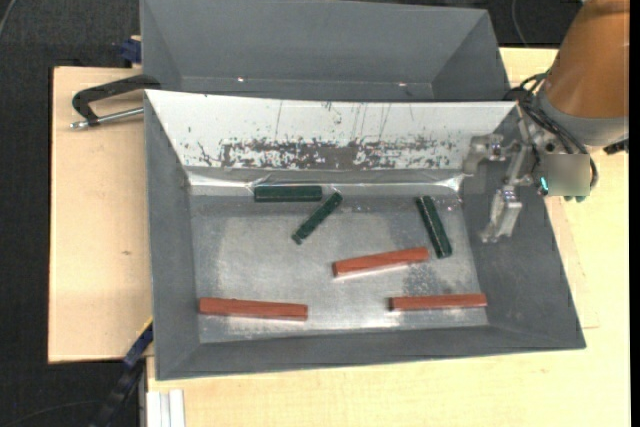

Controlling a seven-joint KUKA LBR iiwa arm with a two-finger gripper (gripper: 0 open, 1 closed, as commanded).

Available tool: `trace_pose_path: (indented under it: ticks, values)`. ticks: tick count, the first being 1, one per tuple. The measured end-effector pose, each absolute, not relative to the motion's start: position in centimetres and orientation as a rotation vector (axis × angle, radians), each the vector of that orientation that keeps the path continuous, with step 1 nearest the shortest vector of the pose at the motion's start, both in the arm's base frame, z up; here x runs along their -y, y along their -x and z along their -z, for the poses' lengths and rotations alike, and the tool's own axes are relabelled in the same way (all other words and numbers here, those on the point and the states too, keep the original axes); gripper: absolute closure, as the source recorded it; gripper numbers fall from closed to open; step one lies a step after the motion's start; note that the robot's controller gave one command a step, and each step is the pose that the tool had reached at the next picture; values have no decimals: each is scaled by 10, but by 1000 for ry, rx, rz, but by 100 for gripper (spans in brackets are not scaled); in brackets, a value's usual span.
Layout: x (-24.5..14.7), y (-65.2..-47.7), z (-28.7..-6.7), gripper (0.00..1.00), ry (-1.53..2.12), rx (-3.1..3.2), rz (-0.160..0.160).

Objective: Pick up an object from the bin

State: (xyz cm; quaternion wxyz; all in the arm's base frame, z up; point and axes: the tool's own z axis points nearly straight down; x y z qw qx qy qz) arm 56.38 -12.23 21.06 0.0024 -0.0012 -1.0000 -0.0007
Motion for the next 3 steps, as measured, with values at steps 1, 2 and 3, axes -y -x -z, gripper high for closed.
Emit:
trace_pose_path:
  ticks: [1, 2, 3]
  values:
    - [59, -542, -66, 0, -21, 3134, 6]
    - [62, -545, -71, 100, -18, 3143, 1]
    - [61, -545, -239, 100, -163, 3152, -3]
